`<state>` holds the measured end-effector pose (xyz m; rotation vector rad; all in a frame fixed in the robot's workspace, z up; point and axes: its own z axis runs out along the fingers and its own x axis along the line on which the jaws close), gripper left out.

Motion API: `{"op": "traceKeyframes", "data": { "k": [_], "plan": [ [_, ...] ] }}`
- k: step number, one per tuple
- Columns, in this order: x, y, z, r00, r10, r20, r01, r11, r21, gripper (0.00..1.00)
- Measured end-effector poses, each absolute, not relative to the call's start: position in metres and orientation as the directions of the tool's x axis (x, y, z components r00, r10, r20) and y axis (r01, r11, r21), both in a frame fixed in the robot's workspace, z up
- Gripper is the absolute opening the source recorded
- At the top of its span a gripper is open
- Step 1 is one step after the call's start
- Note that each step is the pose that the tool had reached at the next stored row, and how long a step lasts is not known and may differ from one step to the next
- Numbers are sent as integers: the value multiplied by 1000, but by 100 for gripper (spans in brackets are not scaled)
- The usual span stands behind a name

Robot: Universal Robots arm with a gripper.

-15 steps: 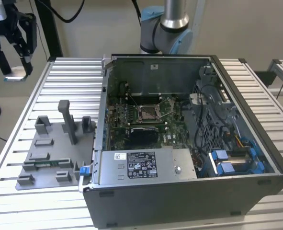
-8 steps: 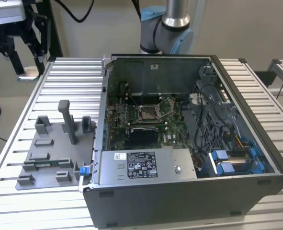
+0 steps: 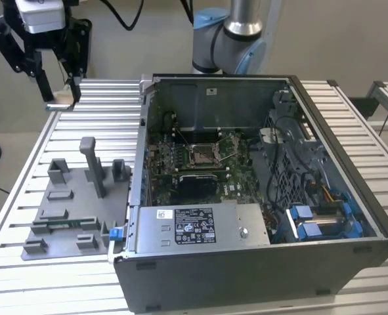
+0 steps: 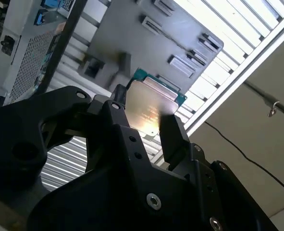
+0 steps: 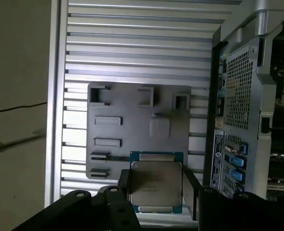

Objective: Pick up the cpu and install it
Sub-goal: 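Pick up the cpu and move it towards the insertion slot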

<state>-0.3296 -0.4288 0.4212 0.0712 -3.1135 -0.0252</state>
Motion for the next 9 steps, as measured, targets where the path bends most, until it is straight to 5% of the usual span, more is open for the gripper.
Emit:
{"op": "traceKeyframes", "data": {
  "k": [9],
  "plan": [
    [-300,-429,421,-999,-47,27,-46,999,17,0]
  ]
}}
